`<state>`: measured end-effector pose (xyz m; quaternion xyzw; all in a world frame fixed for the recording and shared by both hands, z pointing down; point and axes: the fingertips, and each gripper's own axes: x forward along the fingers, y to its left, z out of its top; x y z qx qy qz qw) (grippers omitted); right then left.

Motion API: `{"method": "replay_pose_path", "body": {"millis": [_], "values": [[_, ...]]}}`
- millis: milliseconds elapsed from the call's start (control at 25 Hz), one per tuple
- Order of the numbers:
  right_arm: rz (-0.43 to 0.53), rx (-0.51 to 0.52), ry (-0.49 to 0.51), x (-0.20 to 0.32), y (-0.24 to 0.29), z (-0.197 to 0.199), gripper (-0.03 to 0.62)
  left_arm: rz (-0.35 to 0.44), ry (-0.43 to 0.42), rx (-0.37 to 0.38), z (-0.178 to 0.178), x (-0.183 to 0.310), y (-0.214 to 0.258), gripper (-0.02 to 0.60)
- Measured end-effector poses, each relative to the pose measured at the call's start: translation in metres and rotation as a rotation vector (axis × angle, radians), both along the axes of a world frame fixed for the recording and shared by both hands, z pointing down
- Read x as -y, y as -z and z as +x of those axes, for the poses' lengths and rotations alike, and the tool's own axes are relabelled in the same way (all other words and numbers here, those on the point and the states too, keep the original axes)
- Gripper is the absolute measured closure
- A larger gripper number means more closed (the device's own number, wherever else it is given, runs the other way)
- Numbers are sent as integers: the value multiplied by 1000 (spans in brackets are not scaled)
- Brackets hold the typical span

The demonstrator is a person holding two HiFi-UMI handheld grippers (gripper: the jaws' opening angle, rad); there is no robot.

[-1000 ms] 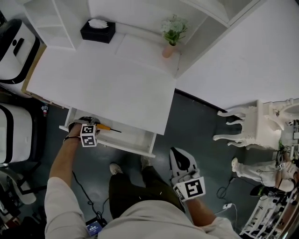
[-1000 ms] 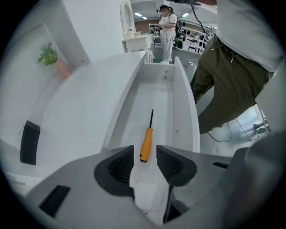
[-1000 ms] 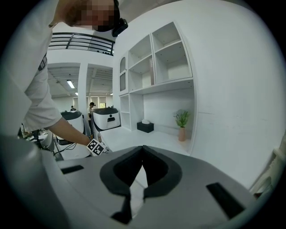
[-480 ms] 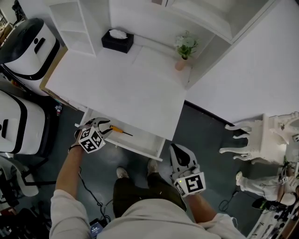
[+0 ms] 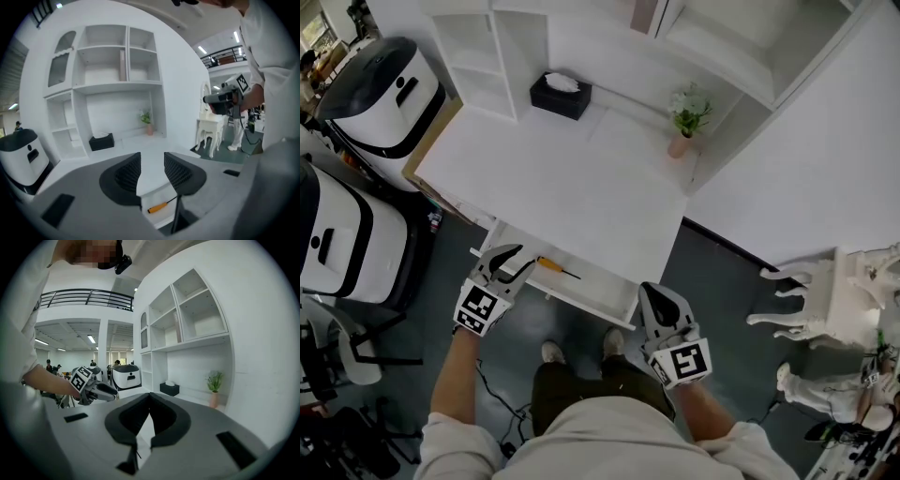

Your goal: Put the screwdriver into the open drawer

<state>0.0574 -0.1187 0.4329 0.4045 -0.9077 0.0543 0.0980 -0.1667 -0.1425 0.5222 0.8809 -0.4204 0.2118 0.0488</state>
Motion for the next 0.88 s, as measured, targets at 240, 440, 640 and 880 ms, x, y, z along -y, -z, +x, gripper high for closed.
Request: {"method": "replay_pose_path", "body": {"millis": [240,440,640,880], "values": [[15,13,25,7,7,-9,589,104,116,-76,-10,-17,45,455],[25,17,44,11,12,-16,591,165,182,-143,-15,-34,74,490],[26,15,61,15,14,-20,590,211,241,-173,-16,-47,92,529],[30,17,80,16,15,-26,591,271,305,-208,-17,-63,109,577]]}}
